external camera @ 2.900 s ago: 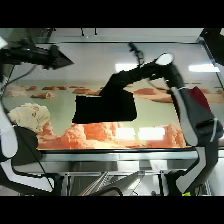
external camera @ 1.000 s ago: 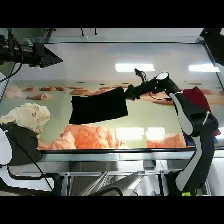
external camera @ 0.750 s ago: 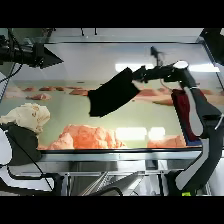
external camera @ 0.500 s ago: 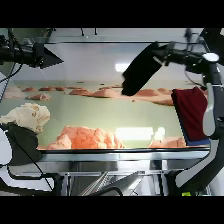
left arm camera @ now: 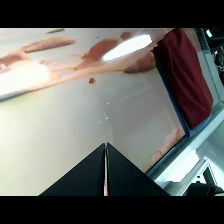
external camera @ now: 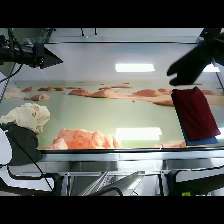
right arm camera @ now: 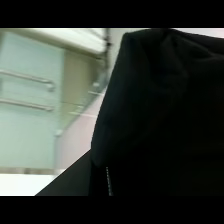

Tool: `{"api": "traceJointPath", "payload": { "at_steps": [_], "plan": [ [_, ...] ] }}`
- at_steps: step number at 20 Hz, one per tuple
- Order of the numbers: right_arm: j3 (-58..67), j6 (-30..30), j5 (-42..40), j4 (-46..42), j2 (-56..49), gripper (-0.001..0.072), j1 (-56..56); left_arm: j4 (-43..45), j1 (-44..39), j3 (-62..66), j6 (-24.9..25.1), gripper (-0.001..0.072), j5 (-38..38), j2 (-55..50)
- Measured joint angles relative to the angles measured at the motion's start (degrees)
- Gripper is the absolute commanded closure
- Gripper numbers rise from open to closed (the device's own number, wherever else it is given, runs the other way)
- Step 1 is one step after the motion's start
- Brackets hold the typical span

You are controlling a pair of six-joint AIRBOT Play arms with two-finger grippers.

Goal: Fold the shirts.

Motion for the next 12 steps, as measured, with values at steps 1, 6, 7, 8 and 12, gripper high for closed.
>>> {"api": "traceJointPath", "payload": {
  "at_steps": [1, 6, 7, 8, 12],
  "plan": [
    [0.0, 2.9, 3.3, -3.7, 1.0, 0.0697, -1.5, 0.0, 0.0, 0.0, 0.0, 0.069, 0.0, 0.0],
    [0.0, 12.0, 23.5, -26.8, 4.0, 0.0695, -7.2, 0.0, 0.0, 0.0, 0.1, 0.0691, -0.8, 0.0],
    [-0.3, 12.7, 26.8, -31.8, 4.3, 0.0695, -7.7, 0.0, 0.0, 0.0, 0.1, 0.069, -1.0, 0.0],
    [-0.6, 13.4, 28.9, -35.5, 4.7, 0.0695, -8.0, 0.0, 0.0, 0.0, 0.1, 0.0691, -1.2, 0.0],
    [-1.6, 14.6, 33.8, -45.4, 5.7, 0.0168, -8.6, 0.0, 0.0, 0.0, 0.1, 0.0691, -1.8, 0.0]
  ]
}}
